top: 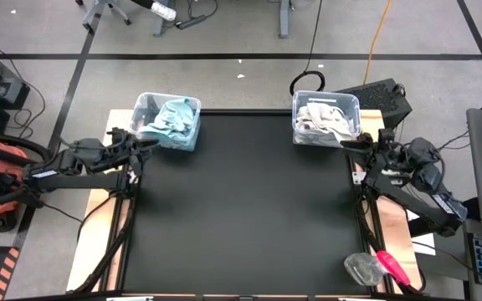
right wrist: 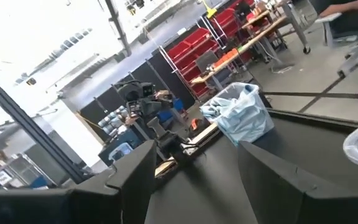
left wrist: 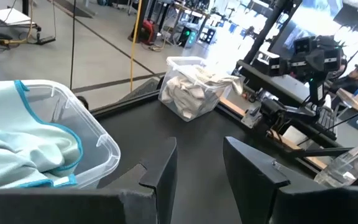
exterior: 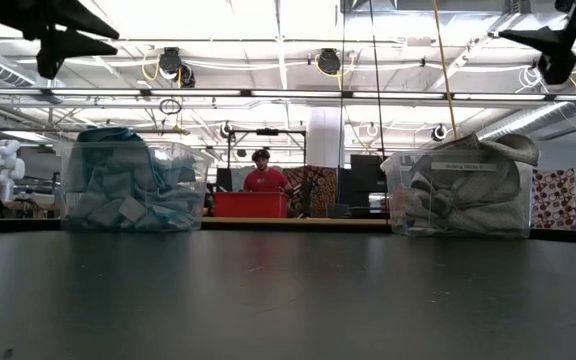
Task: Sort microfiber towel by color & place in baskets
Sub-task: Return to Home Position
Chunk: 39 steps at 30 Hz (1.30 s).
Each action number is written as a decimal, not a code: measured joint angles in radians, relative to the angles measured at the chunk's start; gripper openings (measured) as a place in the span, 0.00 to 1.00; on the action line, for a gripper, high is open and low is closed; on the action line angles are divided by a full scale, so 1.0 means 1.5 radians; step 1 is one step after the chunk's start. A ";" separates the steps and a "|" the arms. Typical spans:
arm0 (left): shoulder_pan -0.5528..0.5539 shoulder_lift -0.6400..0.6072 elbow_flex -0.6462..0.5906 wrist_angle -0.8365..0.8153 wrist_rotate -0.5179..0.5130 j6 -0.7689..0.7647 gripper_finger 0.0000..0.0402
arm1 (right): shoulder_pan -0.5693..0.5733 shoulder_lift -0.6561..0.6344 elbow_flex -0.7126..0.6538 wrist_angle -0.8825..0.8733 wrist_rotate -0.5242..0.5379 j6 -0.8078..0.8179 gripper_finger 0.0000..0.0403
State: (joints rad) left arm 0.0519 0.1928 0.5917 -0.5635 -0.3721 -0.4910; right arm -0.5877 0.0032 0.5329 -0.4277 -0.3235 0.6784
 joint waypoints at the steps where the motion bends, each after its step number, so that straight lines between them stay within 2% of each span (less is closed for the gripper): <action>1: 0.000 -0.006 -0.008 0.006 0.000 -0.001 0.34 | 0.001 0.000 -0.011 0.016 0.000 0.007 0.54; 9: 0.000 -0.034 -0.054 0.024 0.001 -0.019 0.34 | 0.019 0.000 -0.062 0.130 -0.013 0.041 0.54; 18: 0.000 -0.038 -0.073 0.041 0.001 -0.018 0.34 | 0.067 0.000 -0.081 0.152 -0.014 0.046 0.54; 24: 0.000 -0.038 -0.073 0.036 0.000 -0.018 0.34 | 0.086 0.001 -0.124 0.155 0.026 0.046 0.54; 29: 0.000 -0.038 -0.073 0.035 0.000 -0.018 0.34 | 0.105 0.001 -0.164 0.213 0.047 0.055 0.54; 39: 0.000 -0.038 -0.073 0.004 0.000 -0.036 0.34 | 0.157 0.001 -0.224 0.250 0.117 0.065 0.54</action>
State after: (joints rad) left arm 0.0519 0.1352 0.4824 -0.5573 -0.3716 -0.5446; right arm -0.3523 0.0044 0.1965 -0.0520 -0.1479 0.7751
